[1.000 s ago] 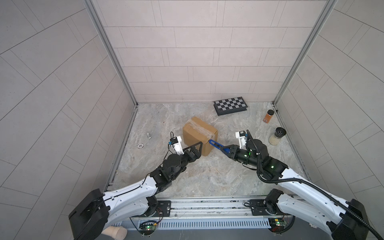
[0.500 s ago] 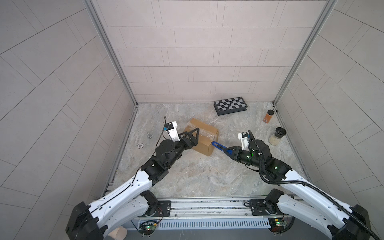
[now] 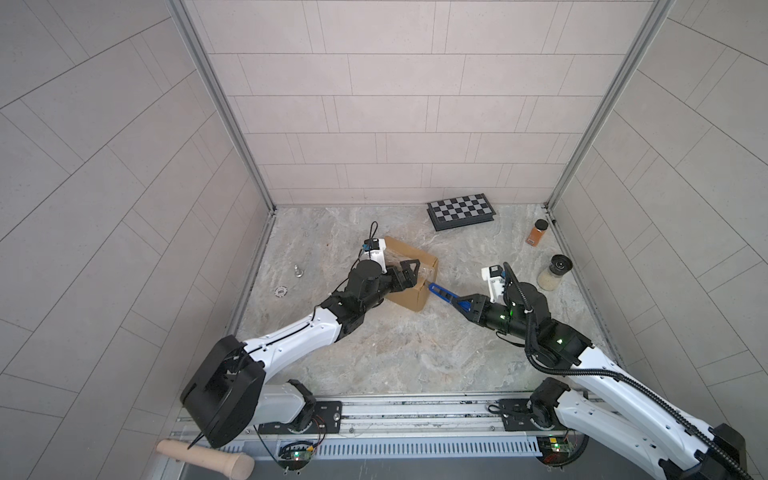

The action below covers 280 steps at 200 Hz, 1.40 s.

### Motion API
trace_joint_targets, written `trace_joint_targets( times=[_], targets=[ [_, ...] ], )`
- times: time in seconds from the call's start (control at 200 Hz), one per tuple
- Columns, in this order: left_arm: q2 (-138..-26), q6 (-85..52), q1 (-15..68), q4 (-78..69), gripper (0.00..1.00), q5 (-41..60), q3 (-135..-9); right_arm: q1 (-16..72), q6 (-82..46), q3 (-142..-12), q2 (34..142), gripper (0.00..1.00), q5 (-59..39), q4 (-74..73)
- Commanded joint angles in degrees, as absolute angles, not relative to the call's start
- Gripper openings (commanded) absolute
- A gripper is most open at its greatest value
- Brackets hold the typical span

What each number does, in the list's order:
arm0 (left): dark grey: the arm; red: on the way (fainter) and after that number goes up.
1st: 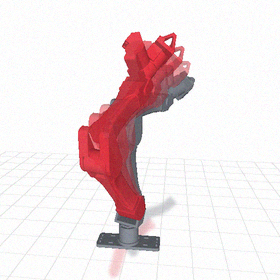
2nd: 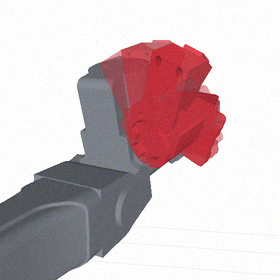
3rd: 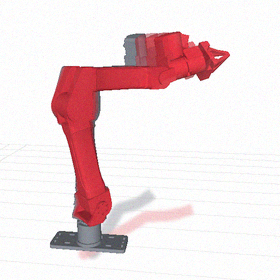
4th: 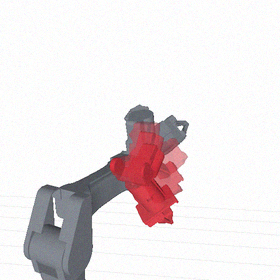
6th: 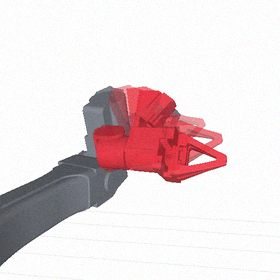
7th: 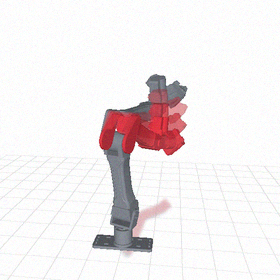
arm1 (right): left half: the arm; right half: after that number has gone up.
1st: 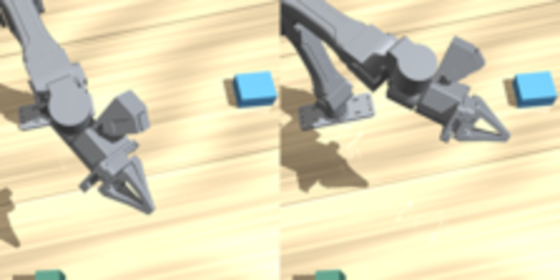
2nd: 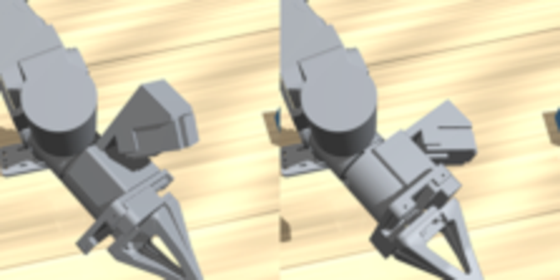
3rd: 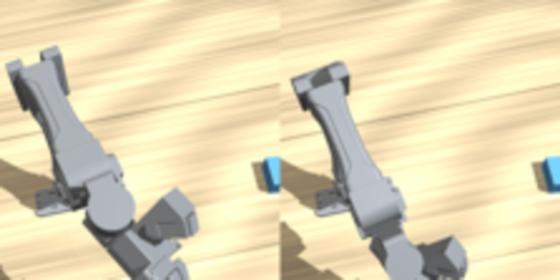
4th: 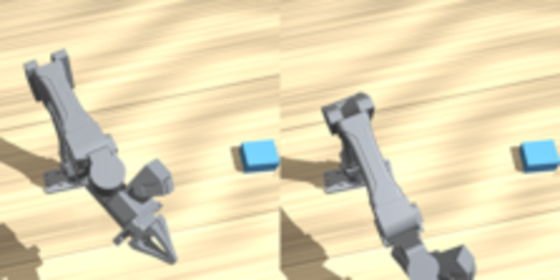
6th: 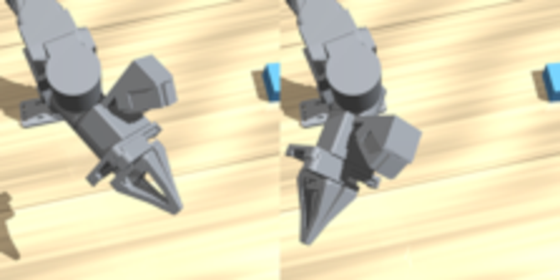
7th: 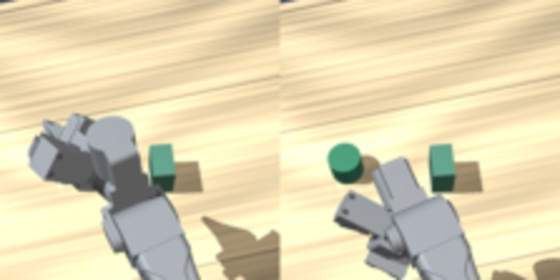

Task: Unpack the express box

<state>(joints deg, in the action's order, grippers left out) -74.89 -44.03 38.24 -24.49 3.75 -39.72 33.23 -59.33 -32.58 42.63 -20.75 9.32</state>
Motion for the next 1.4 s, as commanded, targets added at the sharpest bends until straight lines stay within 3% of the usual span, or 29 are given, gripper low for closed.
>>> trace_joint_targets(
  times=[0.0, 0.18, 0.345, 0.701, 0.901, 1.136, 1.397],
  targets=[
    [-75.1, -44.1, 36.8, -29.3, 1.0, 4.7, -37.0, 31.6, -58.9, -31.1, 39.2, 0.0, -19.4, 12.2],
    [-75.1, -43.5, 35.7, -29.6, 1.0, 5.2, -35.6, 25.8, -57.5, -30.9, 34.8, 0.0, -20.9, 15.7],
    [-74.9, -43.4, 35.1, -29.6, 1.0, 5.8, -35.1, 18.8, -53.2, -33.2, 37.5, 0.0, -23.7, 16.0],
    [-75.7, -44.5, 35.1, -31.0, 1.0, 6.9, -34.9, 16.0, -37.8, -45.9, 65.5, 0.0, -23.7, -0.3],
    [-76.1, -44.5, 34.8, -31.2, 1.0, 6.9, -34.8, 16.2, -35.2, -51.3, 74.0, 0.0, -29.1, -2.4],
    [-75.8, -44.9, 33.9, -30.6, 1.0, 7.4, -35.0, 19.1, -36.5, -47.6, 70.1, 0.0, -31.6, -0.2],
    [-75.4, -44.7, 33.1, -29.0, 1.0, 7.3, -34.7, 22.0, -42.5, -41.4, 62.0, 0.0, -27.7, 0.8]
  ],
)
